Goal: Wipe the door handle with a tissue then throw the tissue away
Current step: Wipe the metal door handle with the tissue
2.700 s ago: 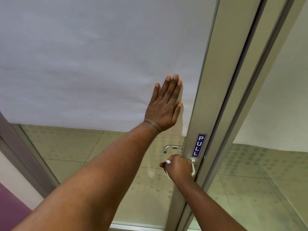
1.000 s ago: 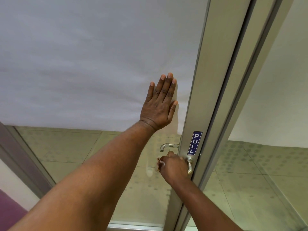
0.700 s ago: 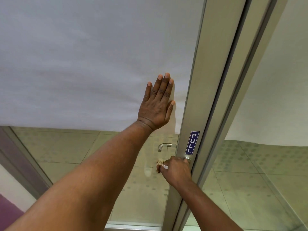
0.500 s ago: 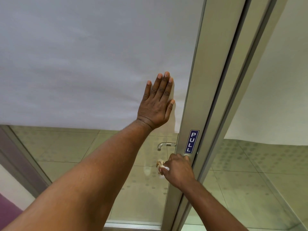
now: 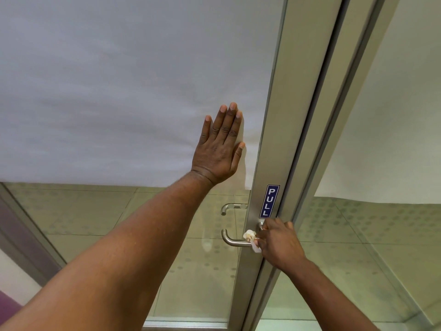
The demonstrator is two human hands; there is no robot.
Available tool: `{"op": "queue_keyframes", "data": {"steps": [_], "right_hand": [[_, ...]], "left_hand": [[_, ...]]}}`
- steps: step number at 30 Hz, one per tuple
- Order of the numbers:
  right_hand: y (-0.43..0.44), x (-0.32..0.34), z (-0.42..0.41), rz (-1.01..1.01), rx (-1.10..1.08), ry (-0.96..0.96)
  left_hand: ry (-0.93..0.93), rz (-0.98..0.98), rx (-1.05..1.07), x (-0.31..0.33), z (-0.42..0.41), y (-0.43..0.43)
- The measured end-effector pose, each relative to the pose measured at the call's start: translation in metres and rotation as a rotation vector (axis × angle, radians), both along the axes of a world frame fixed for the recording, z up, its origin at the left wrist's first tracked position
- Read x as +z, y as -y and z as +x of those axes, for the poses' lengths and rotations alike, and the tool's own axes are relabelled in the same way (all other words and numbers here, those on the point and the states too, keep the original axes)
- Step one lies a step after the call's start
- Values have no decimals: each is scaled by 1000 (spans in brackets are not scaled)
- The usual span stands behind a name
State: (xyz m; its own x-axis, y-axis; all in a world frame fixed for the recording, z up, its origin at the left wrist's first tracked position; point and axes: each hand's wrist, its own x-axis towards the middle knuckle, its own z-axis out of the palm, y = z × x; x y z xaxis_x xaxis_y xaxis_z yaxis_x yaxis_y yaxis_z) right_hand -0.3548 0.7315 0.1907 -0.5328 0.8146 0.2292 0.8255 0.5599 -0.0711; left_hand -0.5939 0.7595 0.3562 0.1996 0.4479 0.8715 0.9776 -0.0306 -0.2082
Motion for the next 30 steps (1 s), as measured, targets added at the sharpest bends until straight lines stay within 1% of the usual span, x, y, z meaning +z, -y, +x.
{"op": "queue_keyframes", "data": {"steps": [5, 8, 9, 11, 14, 16, 18, 22, 24, 26, 27, 30], "right_hand": [[0, 2, 21, -129, -191, -340], [3, -6, 30, -297, -295, -749], [5, -10, 31, -335, -333, -849], [9, -21, 33, -367, -378, -959], [12, -32, 32, -367, -403, -1022], [12, -36, 28, -347, -403, -1009], [11, -36, 21, -296, -355, -929], [14, -38, 4, -163, -205, -693], [16, -39, 0, -141, -189, -668], [18, -39, -3, -156, -217, -729], [18, -39, -4, -191, -244, -789], [14, -38, -8, -363, -367, -1029]], "left_hand": [[0, 3, -13, 0, 0, 0], [6, 7, -21, 1, 0, 1], [8, 8, -21, 1, 0, 1], [11, 8, -19, 1, 1, 1], [6, 1, -15, 1, 1, 1], [3, -3, -10, 2, 0, 1], [4, -1, -10, 1, 0, 1], [6, 1, -11, 2, 0, 2], [5, 2, -11, 2, 1, 2], [4, 7, -11, 2, 1, 2], [5, 9, -11, 2, 1, 2], [7, 14, -9, 2, 1, 2]]}}
